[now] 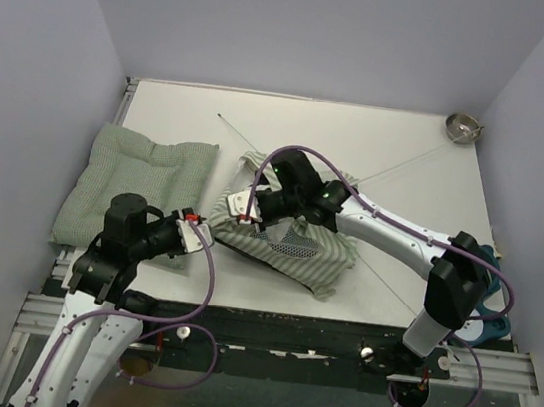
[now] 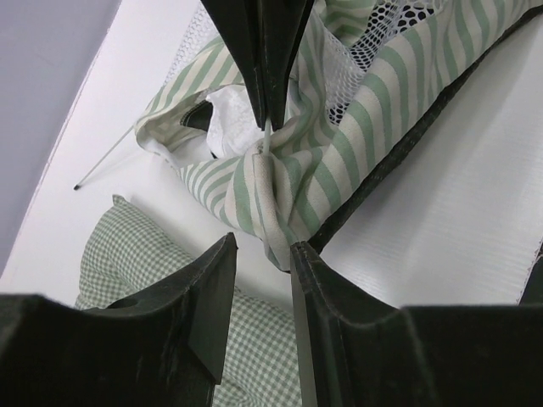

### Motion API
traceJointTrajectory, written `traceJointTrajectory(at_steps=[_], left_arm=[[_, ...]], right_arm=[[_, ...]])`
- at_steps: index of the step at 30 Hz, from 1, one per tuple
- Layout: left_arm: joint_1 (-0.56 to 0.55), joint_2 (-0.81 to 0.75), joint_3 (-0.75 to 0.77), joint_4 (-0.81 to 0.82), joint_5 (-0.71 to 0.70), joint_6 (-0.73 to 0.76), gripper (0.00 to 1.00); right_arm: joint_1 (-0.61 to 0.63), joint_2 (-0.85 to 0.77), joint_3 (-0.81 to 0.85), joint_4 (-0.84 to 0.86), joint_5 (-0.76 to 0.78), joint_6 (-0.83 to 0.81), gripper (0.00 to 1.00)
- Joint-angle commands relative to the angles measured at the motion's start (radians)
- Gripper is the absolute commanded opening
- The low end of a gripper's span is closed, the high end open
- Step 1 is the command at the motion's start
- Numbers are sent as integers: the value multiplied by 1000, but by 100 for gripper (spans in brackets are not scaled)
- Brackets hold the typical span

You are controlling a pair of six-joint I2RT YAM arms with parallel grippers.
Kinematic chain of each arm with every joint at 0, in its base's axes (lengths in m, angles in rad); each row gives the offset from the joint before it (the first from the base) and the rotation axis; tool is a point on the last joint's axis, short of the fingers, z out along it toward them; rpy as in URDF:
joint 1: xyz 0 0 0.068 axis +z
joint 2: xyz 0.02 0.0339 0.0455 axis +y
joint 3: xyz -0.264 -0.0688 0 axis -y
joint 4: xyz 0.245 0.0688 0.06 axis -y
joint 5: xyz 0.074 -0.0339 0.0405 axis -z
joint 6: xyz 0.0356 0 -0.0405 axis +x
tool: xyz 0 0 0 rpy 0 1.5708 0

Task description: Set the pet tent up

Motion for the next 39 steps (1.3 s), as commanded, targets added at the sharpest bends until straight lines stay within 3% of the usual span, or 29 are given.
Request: traceJointTrajectory(at_steps=[1, 4, 5, 11, 23, 30, 39], left_arm=[[1, -34, -31, 9, 5, -4, 47], [1, -49, -63, 7, -11, -6, 54], [1, -54, -77, 3, -24, -3, 61], [1, -72, -134, 64, -27, -21, 59], [-1, 40, -51, 101, 59, -73, 11], [-1, 31, -14, 9, 90, -21, 4], [1, 87, 27, -53, 65, -17, 0]], right_arm=[[5, -44, -23, -9, 8, -18, 1], [5, -46, -26, -9, 11, -21, 1], [5, -46, -26, -9, 12, -20, 1], [5, -61, -33, -12, 6, -21, 1], [5, -44, -24, -30, -2, -44, 1], [5, -15, 3, -9, 54, -20, 1], [6, -62, 8, -7, 3, 3, 1]])
